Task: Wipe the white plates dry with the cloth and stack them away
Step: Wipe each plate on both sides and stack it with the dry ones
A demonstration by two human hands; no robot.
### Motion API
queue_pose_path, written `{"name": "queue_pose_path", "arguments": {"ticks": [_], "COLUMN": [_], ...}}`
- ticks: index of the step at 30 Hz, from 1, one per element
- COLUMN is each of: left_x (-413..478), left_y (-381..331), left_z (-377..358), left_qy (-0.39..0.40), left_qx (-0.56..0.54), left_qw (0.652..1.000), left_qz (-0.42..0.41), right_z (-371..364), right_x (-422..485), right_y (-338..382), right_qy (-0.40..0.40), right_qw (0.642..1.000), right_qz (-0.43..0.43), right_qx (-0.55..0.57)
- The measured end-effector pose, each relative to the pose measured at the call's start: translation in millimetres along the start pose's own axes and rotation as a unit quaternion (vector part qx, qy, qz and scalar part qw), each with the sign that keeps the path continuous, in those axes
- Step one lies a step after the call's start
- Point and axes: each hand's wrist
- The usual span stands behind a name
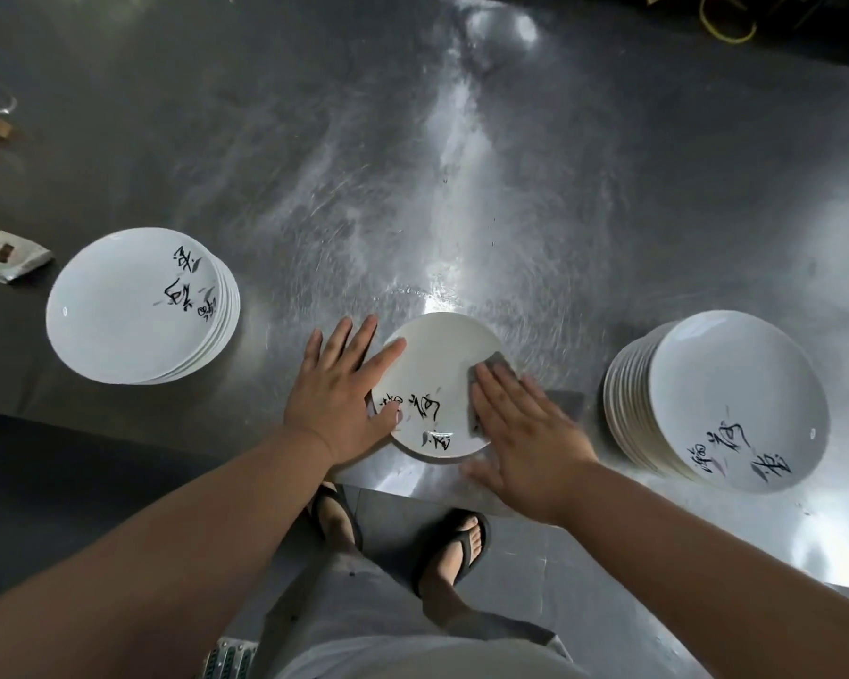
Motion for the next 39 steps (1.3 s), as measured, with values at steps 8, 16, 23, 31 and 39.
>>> {"name": "queue_pose_path", "arguments": {"ticks": [8, 16, 23, 31, 39], "left_x": [0.2, -0.1, 0.1, -1.6, -1.1], "left_y": [0.1, 1.5, 1.3, 1.2, -0.3], "left_z": [-1.7, -1.5, 0.2, 0.5, 4.2], "left_qy": [-0.011, 0.008, 0.019, 0.016, 0.009], "left_qx": [-0.009, 0.002, 0.003, -0.006, -0.031], "left_qw": [1.0, 1.0, 1.0, 1.0, 0.999], "left_qz": [-0.003, -0.008, -0.007, 0.002, 0.006], "right_z": [-30.5, 27.7, 33.6, 38.4, 5.8], "right_x": [-11.0, 74.3, 78.6, 91.2, 21.2], "right_y": [32.7, -1.0, -11.0, 19.3, 18.1], "right_qy": [-0.08, -0.069, -0.04, -0.039, -0.007], "right_qw": [0.992, 0.997, 0.997, 0.999, 0.991], "right_qz": [0.086, 0.018, 0.049, 0.019, -0.122], "right_qx": [0.043, 0.011, -0.04, 0.01, 0.056]}}
Point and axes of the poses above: each hand's wrist, its own x-axis towards the middle knuckle, its own z-axis out of the back of the hand, y = z × x, and after that the axes turned 1 degree about x, right-handed
